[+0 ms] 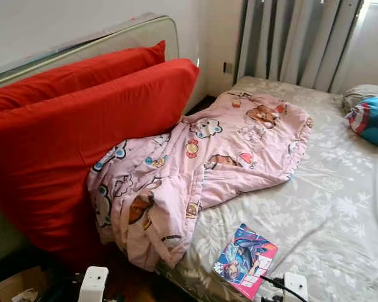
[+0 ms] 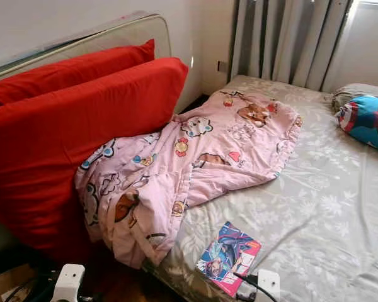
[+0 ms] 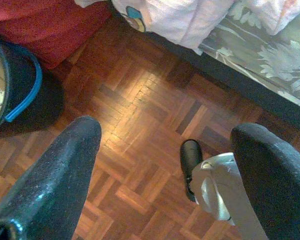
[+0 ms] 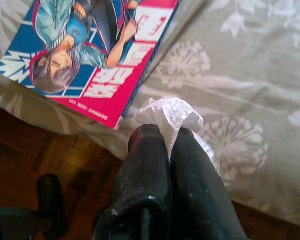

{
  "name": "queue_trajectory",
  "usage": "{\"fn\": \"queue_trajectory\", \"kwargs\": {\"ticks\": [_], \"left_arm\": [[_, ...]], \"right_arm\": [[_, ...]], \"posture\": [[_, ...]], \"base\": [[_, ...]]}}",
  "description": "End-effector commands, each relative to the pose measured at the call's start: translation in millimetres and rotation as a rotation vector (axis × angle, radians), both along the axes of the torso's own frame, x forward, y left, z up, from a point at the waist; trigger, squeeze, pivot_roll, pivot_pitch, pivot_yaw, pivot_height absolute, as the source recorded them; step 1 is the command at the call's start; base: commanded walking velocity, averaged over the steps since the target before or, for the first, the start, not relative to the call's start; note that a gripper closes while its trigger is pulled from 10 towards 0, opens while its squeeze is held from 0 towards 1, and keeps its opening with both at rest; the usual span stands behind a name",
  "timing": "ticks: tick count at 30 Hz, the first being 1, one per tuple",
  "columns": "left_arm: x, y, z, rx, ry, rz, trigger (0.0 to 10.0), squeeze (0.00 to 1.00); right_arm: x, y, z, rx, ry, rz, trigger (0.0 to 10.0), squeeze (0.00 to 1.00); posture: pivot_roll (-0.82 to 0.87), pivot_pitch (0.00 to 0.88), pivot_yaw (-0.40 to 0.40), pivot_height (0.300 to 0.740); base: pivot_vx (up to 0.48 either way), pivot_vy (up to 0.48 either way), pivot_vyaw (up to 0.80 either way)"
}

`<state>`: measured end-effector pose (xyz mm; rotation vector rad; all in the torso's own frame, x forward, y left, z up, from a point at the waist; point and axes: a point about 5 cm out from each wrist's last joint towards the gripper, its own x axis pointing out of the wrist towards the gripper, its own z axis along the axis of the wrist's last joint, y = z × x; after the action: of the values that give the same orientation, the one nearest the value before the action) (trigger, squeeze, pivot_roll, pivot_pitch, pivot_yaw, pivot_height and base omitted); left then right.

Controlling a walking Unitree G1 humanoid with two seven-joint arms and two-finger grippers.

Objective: Clean up the room

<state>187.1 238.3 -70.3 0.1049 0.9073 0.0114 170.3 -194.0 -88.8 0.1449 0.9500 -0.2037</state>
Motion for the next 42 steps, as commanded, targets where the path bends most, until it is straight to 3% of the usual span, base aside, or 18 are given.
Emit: {"fn": "queue_trajectory", "kwargs": {"ticks": [1,3,6,24,42], "left_arm": [[-2.8,0.2,-2,-0.002,0.022,-0.004,10.0,0.00],[-3.4,0.0,-2,-0.003,0.023,-0.005,10.0,0.00],[-4.1,-0.1,-2,-0.002,0.027,-0.004,10.0,0.00],[3.5,-5.1,0,-0.004,0.027,-0.032,10.0,0.00],[6.4,-6.8,0,-0.025,0.027,-0.005,10.0,0.00]], "right_arm": [[-15.2,-7.4,-5,-0.003,0.024,0.004,10.0,0.00],[-27.8,-12.3,-8,-0.005,0.040,0.025,10.0,0.00],[-34.5,-12.9,-10,-0.006,0.055,0.039,10.0,0.00],[-23.2,-12.3,-7,-0.010,0.038,0.039,10.0,0.00],[-23.3,-13.0,-7,-0.006,0.038,0.069,10.0,0.00]], "posture": [[-0.03,0.000,0.028,0.740],[-0.02,0.000,0.022,0.740],[-0.01,0.000,0.022,0.740],[-0.04,0.000,0.031,0.740],[-0.03,0.000,0.022,0.740]], "base": [[0.000,0.000,0.00],[0.000,0.000,0.00],[0.000,0.000,0.00],[0.000,0.000,0.00],[0.000,0.082,0.03]]}}
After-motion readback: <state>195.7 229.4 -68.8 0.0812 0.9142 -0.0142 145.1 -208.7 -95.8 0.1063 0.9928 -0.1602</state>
